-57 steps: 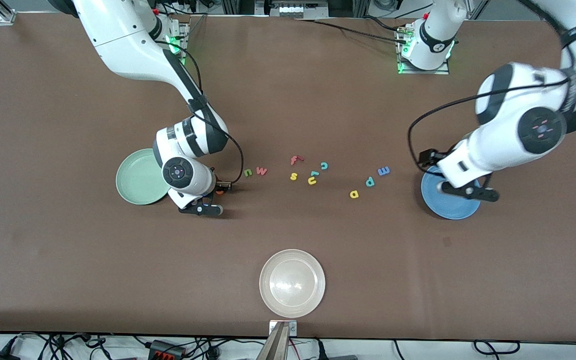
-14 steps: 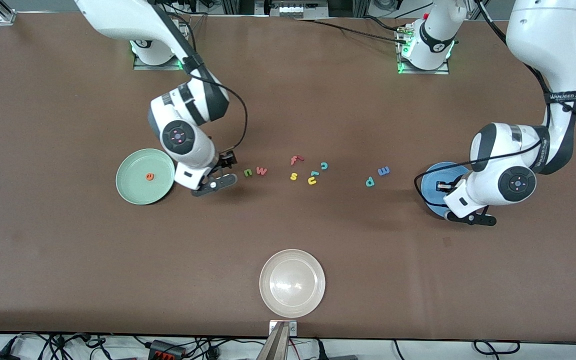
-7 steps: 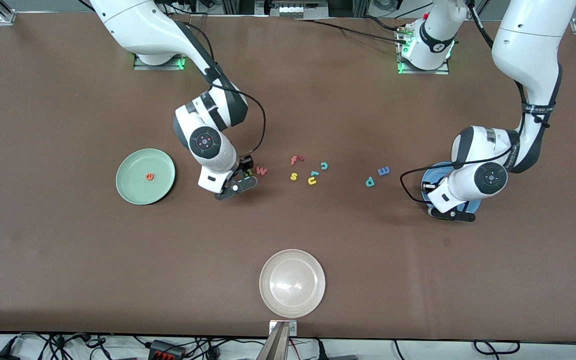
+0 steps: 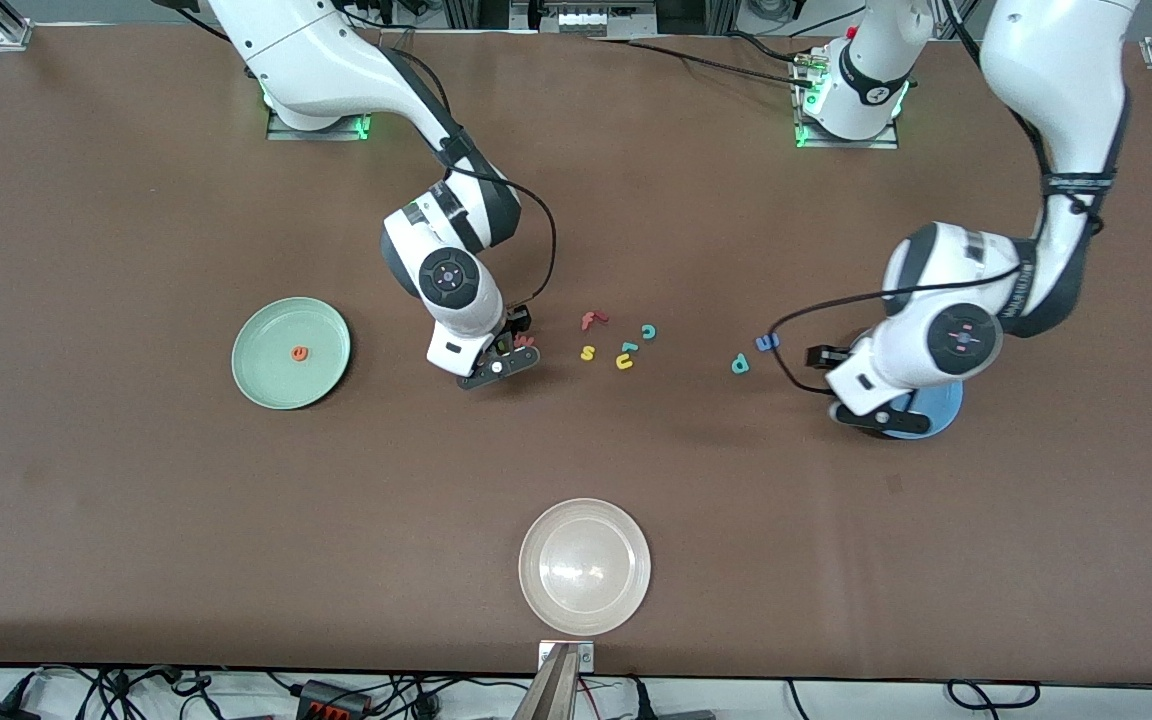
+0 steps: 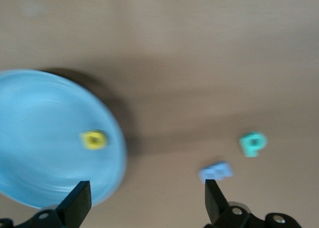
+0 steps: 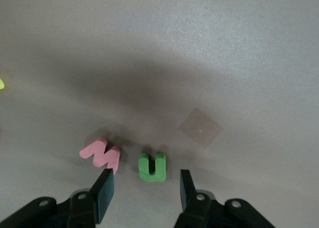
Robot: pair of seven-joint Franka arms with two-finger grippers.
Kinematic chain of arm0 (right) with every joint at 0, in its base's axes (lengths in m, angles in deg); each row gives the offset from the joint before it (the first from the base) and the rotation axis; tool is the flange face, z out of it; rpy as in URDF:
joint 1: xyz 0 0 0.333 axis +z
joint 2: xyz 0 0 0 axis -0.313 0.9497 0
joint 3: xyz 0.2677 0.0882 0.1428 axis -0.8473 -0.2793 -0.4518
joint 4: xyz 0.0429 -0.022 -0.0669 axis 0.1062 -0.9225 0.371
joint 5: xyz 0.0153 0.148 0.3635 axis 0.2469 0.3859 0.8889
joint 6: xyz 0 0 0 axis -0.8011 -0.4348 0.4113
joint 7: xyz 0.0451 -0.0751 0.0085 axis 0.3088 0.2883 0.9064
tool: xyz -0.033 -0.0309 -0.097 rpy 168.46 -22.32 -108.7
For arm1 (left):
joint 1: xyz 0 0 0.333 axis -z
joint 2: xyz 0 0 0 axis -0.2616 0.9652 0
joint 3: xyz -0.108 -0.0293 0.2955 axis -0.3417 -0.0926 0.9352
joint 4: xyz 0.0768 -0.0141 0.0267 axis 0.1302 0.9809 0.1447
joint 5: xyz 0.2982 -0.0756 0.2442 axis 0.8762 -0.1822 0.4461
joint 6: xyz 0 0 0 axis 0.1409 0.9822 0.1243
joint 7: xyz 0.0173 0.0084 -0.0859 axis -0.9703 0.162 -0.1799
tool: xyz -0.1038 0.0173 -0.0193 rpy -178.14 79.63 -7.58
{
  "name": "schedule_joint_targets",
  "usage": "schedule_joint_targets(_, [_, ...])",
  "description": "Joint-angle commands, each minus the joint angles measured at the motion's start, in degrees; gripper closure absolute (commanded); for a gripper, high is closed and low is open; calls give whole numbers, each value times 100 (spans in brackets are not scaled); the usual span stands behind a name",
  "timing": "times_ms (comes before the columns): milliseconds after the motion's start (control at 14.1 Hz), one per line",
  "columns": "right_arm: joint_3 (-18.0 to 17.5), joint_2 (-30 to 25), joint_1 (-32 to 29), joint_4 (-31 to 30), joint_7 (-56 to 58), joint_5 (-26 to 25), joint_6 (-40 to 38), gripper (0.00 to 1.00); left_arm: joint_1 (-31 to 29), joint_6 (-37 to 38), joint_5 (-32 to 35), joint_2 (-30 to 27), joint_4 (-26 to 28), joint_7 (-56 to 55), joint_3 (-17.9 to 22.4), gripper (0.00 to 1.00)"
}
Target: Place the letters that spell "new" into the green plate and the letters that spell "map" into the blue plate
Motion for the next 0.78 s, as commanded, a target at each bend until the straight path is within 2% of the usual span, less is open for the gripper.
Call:
schedule_joint_targets(0, [40,110,53,102,-134,-44,14,40,21,-283,-8,197,45,-979,-379,0])
schedule_joint_targets(284, [58,154,53,85,-178,-53,23,40,100,-1583,-8,532,546,-1368,-520,1])
schedule_joint_targets(426, [58,163,53,85,-257,-53,23,43,354,-1769,1,672,529,-1604,-520,27])
schedule_joint_targets(497, [67,172,53,85,-266,-53,23,43,416,-1875,70,734,529,-1806,-512,34])
schedule_joint_targets(639, [67,189,53,85,-266,-53,23,46,417,-1963,115,796,529,-1799,-503,36])
schedule_joint_targets(710, [67,189,53,85,-266,-53,23,47,417,-1964,115,813,538,-1799,-503,40])
